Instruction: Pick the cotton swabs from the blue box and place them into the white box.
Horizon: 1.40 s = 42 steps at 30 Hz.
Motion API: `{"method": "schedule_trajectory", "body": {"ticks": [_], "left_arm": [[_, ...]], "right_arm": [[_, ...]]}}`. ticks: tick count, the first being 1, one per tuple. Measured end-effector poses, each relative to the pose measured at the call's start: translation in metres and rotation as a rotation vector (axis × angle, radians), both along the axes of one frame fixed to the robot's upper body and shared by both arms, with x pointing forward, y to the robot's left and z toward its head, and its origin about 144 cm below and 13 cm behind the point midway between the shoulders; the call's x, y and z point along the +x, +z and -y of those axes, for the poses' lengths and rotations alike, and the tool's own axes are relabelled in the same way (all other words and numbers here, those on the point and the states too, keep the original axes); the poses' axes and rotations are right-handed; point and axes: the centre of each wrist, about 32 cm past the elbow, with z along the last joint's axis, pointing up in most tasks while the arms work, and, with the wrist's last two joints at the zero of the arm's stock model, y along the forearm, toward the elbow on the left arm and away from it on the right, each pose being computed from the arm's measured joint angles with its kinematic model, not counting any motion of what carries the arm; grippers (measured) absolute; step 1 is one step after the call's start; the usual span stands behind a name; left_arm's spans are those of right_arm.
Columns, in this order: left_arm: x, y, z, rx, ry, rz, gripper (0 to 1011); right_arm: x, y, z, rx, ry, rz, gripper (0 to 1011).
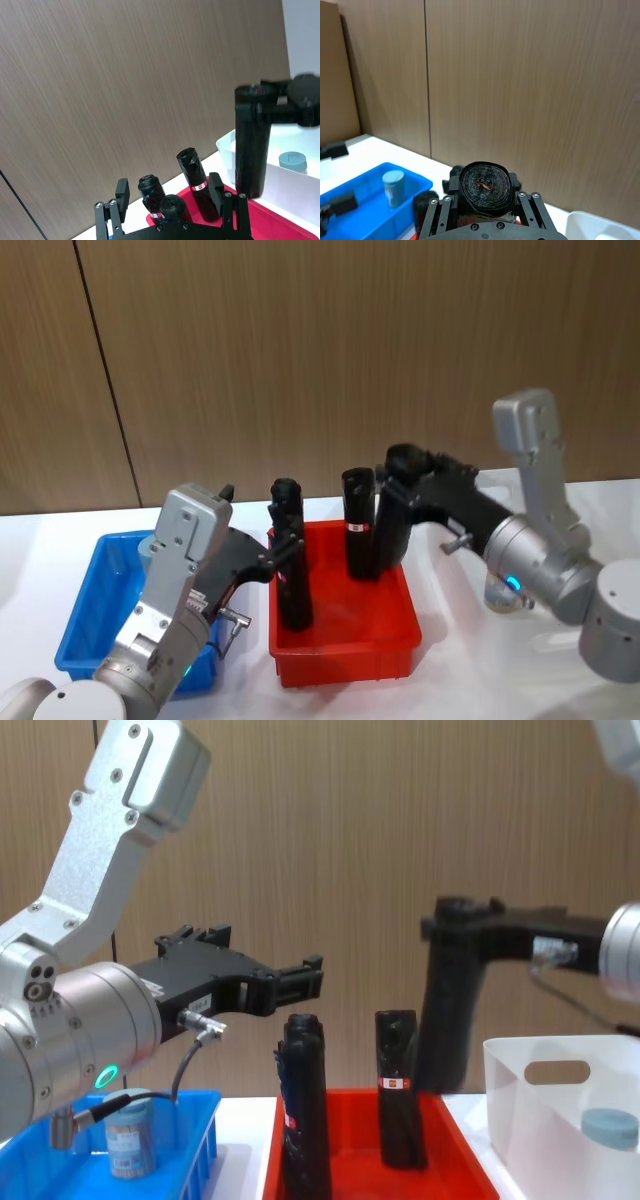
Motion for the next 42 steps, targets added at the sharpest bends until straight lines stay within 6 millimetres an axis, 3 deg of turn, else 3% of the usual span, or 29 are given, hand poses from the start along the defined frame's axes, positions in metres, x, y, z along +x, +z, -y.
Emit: {"method": "schedule_trajectory", "body": {"ticks": [18, 32, 42], "left_arm": [[0.0, 0.0, 0.0, 0.0, 0.0, 0.0, 1004], [0.0, 0.0, 0.0, 0.0, 0.0, 0.0, 1004], [0.0, 0.0, 0.0, 0.0, 0.0, 0.0, 1004]], "right_arm": [[0.01, 0.027, 0.03, 0.001, -0.116, 0.096, 550], [0.03, 0.015, 0.055, -0.043, -0.217, 0.081, 548], [0.042, 0.003, 0.062, -0.063, -0.252, 0.051, 550]]}}
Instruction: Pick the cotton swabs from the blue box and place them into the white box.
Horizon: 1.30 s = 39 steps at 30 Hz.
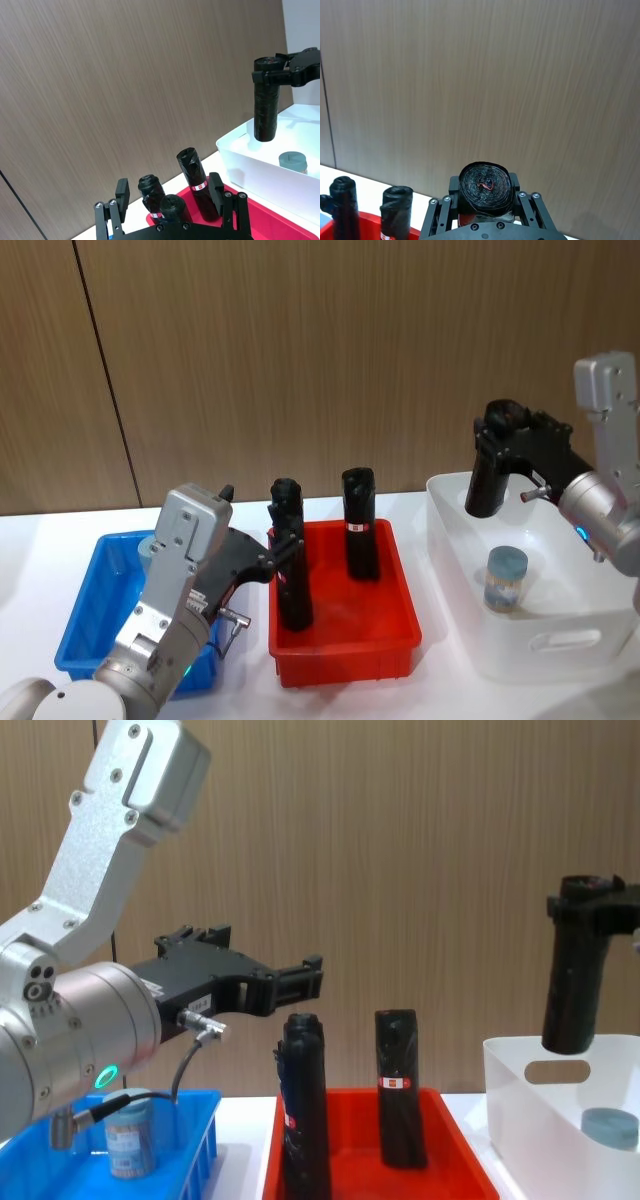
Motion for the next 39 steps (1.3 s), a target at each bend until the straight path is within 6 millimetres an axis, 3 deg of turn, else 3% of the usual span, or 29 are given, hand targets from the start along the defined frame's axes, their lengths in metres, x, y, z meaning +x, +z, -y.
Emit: {"method": "schedule_trajectory", "body": {"ticks": [17, 39], "left_arm": [[0.0, 0.0, 0.0, 0.0, 0.0, 0.0, 1004], [0.0, 0.0, 0.0, 0.0, 0.0, 0.0, 1004]], "right_arm": [[0.01, -0.015, 0.003, -0.006, -0.026, -0.025, 993], [0.0, -0.016, 0.008, -0.005, -0.008, -0.009, 1002]]}}
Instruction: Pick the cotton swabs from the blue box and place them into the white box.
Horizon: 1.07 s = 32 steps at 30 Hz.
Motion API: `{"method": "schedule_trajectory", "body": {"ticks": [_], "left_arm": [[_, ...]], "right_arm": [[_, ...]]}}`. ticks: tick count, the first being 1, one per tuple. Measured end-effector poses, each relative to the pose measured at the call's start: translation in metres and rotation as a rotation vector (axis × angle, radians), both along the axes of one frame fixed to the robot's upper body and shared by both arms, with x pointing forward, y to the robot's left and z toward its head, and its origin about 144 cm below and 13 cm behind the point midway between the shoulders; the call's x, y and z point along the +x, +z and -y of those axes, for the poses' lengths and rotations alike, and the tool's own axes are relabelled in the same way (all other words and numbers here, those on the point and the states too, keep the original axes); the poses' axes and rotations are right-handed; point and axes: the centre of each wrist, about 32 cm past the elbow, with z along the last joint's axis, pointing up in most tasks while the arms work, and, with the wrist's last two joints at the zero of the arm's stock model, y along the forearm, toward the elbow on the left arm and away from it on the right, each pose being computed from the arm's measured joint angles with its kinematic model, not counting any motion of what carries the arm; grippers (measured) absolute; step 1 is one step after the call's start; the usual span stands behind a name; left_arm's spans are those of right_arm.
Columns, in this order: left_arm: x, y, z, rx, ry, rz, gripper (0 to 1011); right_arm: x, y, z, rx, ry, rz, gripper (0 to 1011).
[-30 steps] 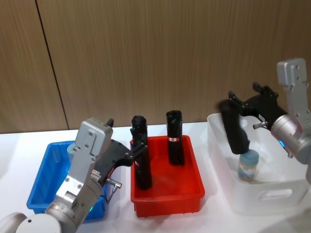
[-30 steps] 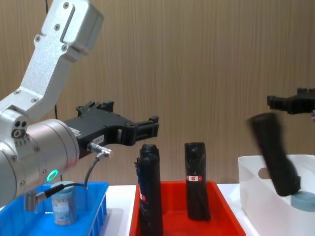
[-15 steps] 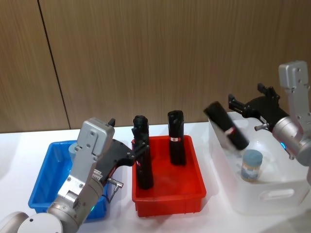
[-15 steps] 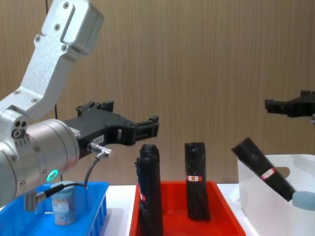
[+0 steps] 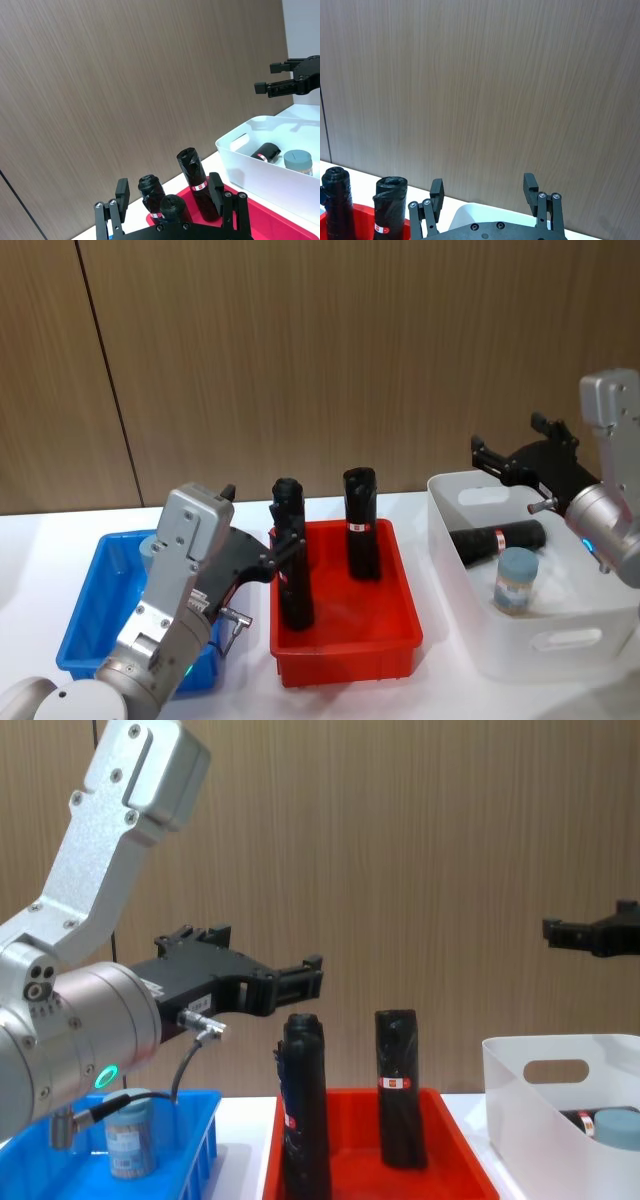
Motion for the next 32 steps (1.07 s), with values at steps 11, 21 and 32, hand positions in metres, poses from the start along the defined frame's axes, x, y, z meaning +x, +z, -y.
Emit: {"method": "schedule_trajectory", "body": {"ticks": [11, 21, 32], "left_arm": [[0.0, 0.0, 0.0, 0.0, 0.0, 0.0, 1004], [0.0, 0.0, 0.0, 0.0, 0.0, 0.0, 1004], [0.0, 0.0, 0.0, 0.0, 0.0, 0.0, 1004]], "right_arm": [[-0.007, 0.0, 0.001, 0.002, 0.01, 0.001, 1002], [-0.01, 0.0, 0.002, 0.004, 0.015, 0.001, 1002], [-0.011, 0.001, 0.002, 0.004, 0.018, 0.001, 1002]]}}
